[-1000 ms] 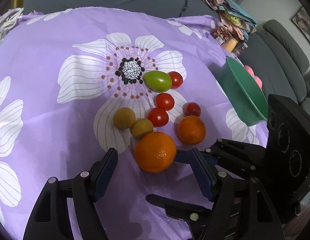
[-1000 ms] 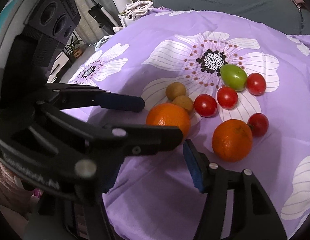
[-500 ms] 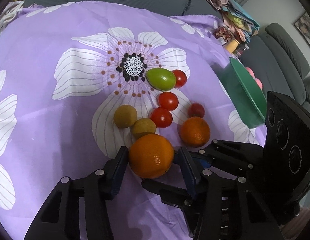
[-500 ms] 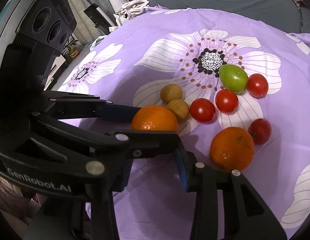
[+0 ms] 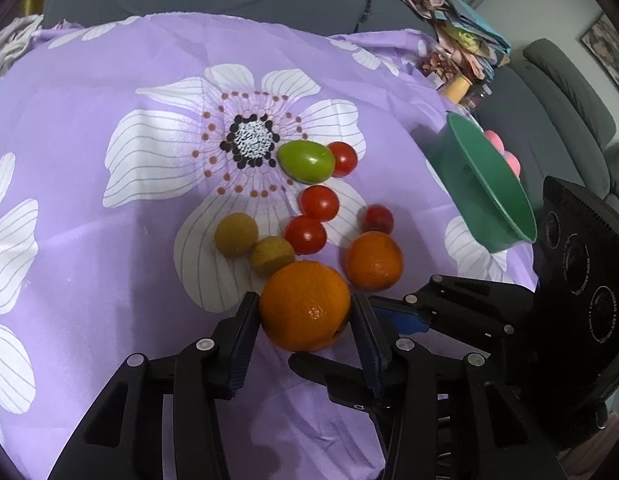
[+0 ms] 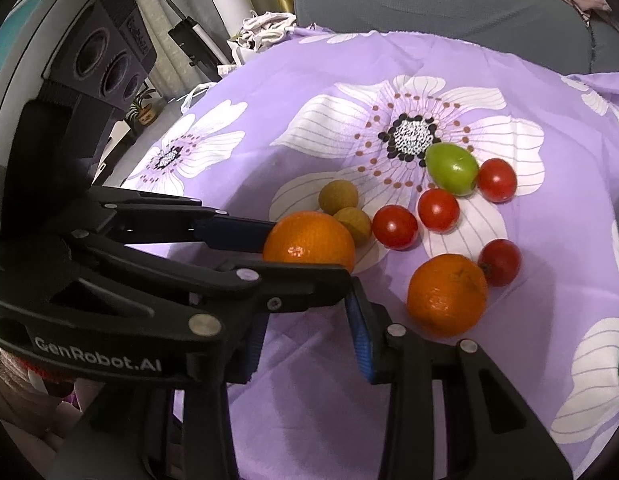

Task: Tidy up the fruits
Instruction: 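Grasp the large orange with the right gripper, then carry the orange over the green bowl and open the right gripper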

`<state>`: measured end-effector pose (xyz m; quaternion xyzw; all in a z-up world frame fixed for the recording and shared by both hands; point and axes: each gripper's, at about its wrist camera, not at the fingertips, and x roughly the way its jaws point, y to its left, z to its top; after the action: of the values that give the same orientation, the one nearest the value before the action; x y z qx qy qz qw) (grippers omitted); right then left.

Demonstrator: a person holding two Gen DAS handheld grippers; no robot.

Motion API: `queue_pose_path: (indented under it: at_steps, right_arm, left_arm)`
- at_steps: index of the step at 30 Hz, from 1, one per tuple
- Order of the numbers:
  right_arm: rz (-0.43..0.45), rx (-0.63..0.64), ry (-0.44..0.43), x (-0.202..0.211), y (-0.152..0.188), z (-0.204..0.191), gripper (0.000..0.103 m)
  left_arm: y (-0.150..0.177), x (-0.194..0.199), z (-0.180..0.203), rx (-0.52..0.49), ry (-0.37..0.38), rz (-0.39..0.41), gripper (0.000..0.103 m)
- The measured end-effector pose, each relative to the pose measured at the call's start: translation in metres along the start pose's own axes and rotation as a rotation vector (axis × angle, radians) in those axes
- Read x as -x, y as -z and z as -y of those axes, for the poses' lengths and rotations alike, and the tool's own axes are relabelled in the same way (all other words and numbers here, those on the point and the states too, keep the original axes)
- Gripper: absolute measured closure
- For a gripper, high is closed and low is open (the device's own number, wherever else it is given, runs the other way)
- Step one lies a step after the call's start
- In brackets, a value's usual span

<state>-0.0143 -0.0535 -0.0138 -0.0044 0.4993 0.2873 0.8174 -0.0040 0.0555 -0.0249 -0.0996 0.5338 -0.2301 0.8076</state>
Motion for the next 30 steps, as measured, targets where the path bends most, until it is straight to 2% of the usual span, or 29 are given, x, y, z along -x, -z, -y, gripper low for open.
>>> queue_pose_path:
  at_steps: [30]
  right_arm:
    - [0.110, -0.005, 0.049, 0.055, 0.015, -0.002, 0.065]
  left_arm:
    - [-0.001, 0.018, 0.056, -0.118, -0.023, 0.045, 0.058]
